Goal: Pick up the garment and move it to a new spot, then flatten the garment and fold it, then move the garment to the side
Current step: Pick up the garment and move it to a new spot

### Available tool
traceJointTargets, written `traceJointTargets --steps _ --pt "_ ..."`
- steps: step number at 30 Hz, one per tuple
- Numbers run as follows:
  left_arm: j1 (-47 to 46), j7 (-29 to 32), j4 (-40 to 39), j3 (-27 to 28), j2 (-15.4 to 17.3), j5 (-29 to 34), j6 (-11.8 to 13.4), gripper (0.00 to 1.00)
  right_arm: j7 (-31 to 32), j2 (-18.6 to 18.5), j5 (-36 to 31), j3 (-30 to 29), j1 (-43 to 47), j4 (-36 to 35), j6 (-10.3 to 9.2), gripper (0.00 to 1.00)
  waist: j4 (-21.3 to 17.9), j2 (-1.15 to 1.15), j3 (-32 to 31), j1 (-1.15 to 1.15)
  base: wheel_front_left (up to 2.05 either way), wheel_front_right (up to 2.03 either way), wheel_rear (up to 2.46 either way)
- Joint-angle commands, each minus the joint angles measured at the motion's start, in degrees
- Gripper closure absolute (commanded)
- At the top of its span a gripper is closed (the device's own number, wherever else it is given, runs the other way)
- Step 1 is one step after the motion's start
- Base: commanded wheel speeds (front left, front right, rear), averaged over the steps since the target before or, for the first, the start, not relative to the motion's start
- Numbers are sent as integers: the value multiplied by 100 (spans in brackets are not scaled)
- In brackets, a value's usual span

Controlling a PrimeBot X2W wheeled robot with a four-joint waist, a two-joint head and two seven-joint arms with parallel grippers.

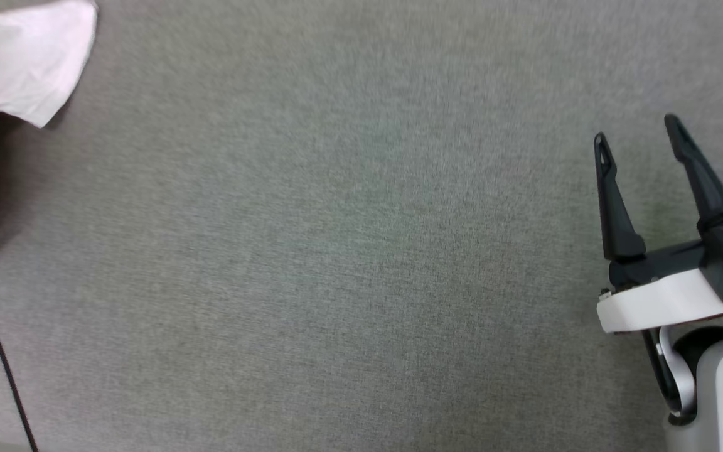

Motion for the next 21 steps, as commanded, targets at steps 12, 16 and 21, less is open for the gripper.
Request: traceJointTargets --steps 12,16,21 --pt "213 -1246 -192 -601 -497 362 -7 100 -179 11 546 -332 659 389 -4 0 -24 0 -1552 0 0 0 0" --pt "414 -1316 -423 -876 -801 400 -8 100 -177 12 673 -432 877 476 -4 0 -154 0 -1839 0 0 0 0" --pt "727 -1274 -947 -1243 -1192 522 13 100 -182 11 828 -579 1084 510 -4 0 -458 0 -2095 0 0 0 0"
